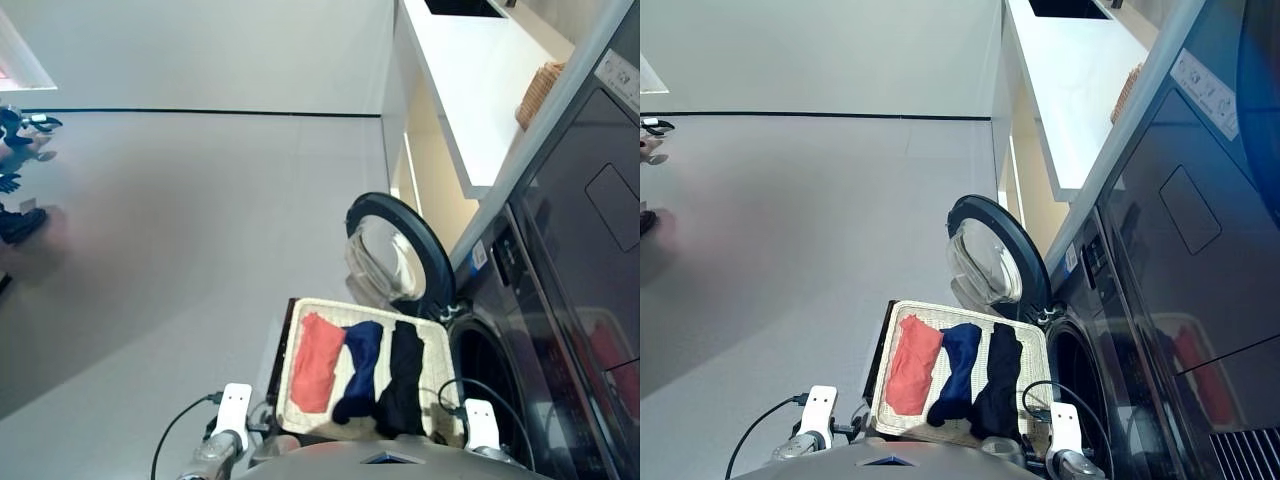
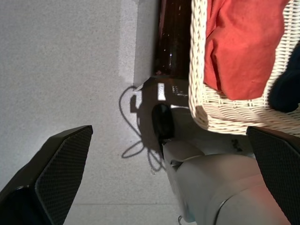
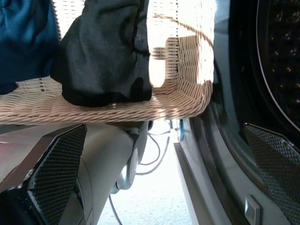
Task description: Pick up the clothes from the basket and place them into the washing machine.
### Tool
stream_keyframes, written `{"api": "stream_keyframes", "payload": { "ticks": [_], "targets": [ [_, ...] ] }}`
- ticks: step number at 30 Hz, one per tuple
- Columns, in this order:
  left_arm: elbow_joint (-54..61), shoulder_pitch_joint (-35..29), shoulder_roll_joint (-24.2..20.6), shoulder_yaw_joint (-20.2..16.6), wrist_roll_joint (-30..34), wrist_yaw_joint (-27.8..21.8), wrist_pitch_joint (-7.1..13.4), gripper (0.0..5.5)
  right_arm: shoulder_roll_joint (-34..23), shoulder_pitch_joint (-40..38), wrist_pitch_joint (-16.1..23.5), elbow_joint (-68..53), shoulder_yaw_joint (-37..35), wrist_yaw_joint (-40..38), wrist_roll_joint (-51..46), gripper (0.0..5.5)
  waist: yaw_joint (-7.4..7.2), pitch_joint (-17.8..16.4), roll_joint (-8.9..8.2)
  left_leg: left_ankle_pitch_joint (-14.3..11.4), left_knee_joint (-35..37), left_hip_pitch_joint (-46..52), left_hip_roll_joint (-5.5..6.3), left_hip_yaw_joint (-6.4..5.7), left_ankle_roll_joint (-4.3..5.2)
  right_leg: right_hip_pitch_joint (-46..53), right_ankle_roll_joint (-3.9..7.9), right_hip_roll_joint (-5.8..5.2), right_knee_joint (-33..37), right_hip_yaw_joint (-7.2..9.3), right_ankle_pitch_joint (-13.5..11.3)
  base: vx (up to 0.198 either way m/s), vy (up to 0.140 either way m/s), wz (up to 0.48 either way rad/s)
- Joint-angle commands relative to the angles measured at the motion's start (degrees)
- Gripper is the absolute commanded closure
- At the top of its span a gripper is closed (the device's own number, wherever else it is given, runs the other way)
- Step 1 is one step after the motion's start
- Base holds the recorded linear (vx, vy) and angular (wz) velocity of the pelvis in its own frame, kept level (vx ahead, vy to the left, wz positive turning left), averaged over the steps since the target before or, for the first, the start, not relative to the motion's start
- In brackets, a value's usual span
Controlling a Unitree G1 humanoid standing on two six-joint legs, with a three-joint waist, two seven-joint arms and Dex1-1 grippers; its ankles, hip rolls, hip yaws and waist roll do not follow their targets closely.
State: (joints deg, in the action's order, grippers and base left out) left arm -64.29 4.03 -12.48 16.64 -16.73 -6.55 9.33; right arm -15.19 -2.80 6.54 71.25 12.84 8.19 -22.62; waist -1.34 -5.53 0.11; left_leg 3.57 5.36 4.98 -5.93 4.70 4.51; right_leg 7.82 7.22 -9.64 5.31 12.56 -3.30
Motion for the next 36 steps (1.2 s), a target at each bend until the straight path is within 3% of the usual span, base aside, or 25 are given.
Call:
{"api": "stream_keyframes", "payload": {
  "ticks": [1, 11, 16, 22, 27, 36],
  "targets": [
    [-1.37, -5.75, 1.42, 2.42, -0.88, -0.72, 0.18, 0.0, -1.45, 5.8, 1.04, 2.49, -0.8, -0.04, 1.49, 0.0, 1.22, -3.66, 0.89, -4.03, -0.36, 3.03, 0.89, 1.03, 0.01, 1.9, 3.07, -3.69, -0.31, 2.52, 1.09, 0.0, 0.0, 0.0],
    [-3.93, -5.06, 1.8, -0.36, -3.81, -0.1, -0.05, 0.0, -1.75, 5.77, 2.52, -0.83, 0.82, -1.72, 4.27, 0.0, 1.26, -3.75, 0.59, -4.13, -0.36, 3.73, 0.65, 1.18, -0.06, 2.39, 2.68, -3.13, -0.92, 2.21, 1.76, 0.0, 0.0, 0.0],
    [-0.5, -5.28, 1.17, -1.1, -4.93, 0.88, 1.44, 0.0, -2.07, 4.87, 4.76, -10.05, 2.31, -2.55, 3.88, 0.0, 0.98, -4.26, 0.4, -3.92, -0.36, 3.94, 0.37, 1.29, 0.03, 2.13, 2.38, -2.73, -1.54, 1.57, 2.35, 0.0, 0.0, 0.0],
    [14.13, -5.9, 0.14, 0.53, -6.87, 5.5, 4.88, 0.0, -2.5, 3.02, 6.59, -25.88, 3.53, -3.74, 0.12, 0.0, 0.83, -5.32, 0.02, -3.65, -0.36, 3.65, 0.35, 1.0, 0.08, 1.7, 2.28, -2.61, -2.2, 1.41, 2.74, 0.0, 0.0, 0.0],
    [28.48, -7.44, -3.09, 3.8, -3.48, 8.18, 5.96, 0.0, -4.26, 1.91, 7.53, -43.08, 3.61, -3.58, -3.03, 0.0, 0.37, -7.52, 0.1, -2.98, -0.36, 2.24, 0.36, 0.99, 0.07, -0.48, 2.36, -2.73, -3.6, 1.07, 2.76, -0.041, 0.005, 0.001],
    [37.41, -15.71, -5.25, 7.61, 1.75, 14.54, 7.55, 0.0, -6.74, 7.01, 9.01, -61.44, 6.8, -5.45, -2.35, 0.0, 0.01, -13.23, -0.82, -1.53, -1.76, -3.16, -0.24, 0.89, -0.23, -8.38, 2.09, -2.56, -8.69, -0.92, 2.8, -0.093, -0.001, -0.015]
  ]
}}
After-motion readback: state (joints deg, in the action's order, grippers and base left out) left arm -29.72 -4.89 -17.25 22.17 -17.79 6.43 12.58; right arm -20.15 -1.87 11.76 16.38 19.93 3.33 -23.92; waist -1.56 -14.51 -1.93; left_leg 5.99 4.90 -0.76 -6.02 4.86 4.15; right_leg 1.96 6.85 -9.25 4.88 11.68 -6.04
